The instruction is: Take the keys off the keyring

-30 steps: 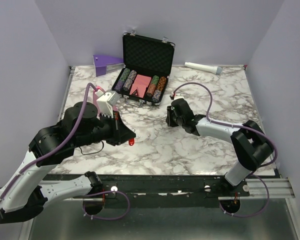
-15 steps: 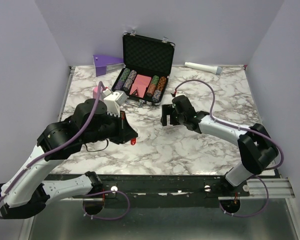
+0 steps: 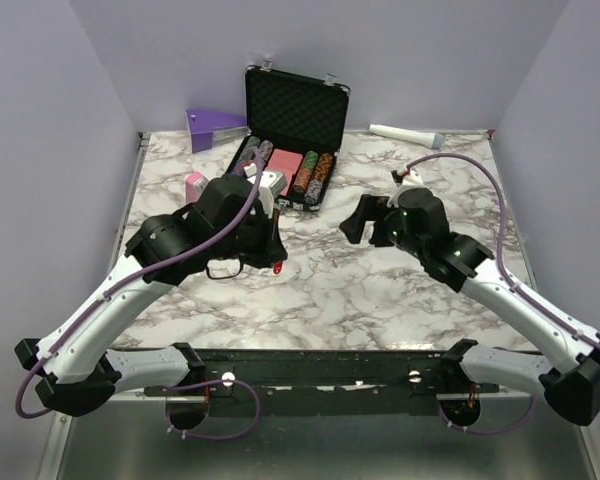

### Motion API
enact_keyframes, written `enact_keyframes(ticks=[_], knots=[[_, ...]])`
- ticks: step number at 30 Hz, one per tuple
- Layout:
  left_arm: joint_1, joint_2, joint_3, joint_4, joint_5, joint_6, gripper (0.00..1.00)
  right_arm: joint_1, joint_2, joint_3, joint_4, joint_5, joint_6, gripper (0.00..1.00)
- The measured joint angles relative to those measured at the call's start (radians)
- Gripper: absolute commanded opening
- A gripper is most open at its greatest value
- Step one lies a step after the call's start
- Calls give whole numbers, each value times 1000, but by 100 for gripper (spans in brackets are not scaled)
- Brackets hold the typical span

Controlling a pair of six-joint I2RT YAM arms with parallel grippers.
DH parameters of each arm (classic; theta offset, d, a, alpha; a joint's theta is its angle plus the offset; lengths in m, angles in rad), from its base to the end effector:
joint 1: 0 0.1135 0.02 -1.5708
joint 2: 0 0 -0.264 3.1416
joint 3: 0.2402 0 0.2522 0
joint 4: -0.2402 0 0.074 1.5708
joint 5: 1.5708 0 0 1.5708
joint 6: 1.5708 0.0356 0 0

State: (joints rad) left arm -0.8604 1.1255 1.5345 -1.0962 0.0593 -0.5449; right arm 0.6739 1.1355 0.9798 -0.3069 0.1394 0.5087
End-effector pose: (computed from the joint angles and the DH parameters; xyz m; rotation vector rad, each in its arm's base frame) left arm 0.1235 -0.1468 0.4347 0.4083 2.3531 -0.7840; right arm 0.2045 0.1570 0.3254 -0.0820 2.0803 0.5969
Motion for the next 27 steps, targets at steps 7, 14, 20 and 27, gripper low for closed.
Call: enact_keyframes(ticks=[7,14,20,27], knots=[[43,37,-51,33,-50,48,0,0,-212,-22,-155,-37,107,100],[111,68,-232,138,-100,92,0,0,-372,-31,-289,-43,174,100],[151,170,-348,256,-131,119,0,0,-396,-31,-387,-42,195,100],[153,301,-350,338,-171,121,0,0,-417,-31,-447,-41,201,100]])
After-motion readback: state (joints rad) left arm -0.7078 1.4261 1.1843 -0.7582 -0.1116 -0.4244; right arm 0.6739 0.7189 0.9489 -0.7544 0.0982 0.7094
